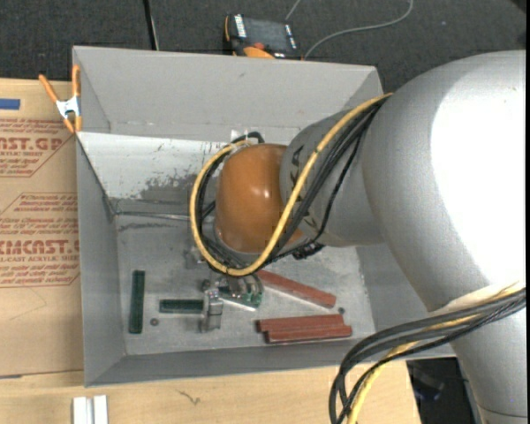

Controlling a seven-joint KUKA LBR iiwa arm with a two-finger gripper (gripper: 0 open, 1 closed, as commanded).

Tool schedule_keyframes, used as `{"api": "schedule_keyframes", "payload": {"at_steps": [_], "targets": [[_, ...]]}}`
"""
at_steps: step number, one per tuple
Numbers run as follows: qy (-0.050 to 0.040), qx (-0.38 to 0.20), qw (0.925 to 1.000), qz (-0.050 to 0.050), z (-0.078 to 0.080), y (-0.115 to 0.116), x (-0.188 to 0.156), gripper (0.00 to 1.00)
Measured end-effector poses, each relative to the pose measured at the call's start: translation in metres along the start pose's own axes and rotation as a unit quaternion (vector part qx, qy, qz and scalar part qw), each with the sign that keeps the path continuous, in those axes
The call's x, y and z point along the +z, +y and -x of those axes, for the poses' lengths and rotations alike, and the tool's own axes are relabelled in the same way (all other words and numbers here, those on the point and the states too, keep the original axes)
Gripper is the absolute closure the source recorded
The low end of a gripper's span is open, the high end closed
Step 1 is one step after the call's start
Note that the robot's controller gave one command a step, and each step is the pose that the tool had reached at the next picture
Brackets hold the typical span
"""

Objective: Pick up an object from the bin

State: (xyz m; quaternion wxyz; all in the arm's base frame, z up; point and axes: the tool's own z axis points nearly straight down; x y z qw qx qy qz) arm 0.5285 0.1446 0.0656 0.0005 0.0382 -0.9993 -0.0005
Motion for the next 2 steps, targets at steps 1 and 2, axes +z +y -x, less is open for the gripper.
{"api": "schedule_keyframes", "payload": {"at_steps": [1, 2], "targets": [[-0.0005, 0.002, 1.0, 0.0, 0.0, -0.001, -0.004, 1.0], [-0.0042, 0.03, 0.9995, 0.001, -0.016, 0.007, -0.138, 1.0]]}}
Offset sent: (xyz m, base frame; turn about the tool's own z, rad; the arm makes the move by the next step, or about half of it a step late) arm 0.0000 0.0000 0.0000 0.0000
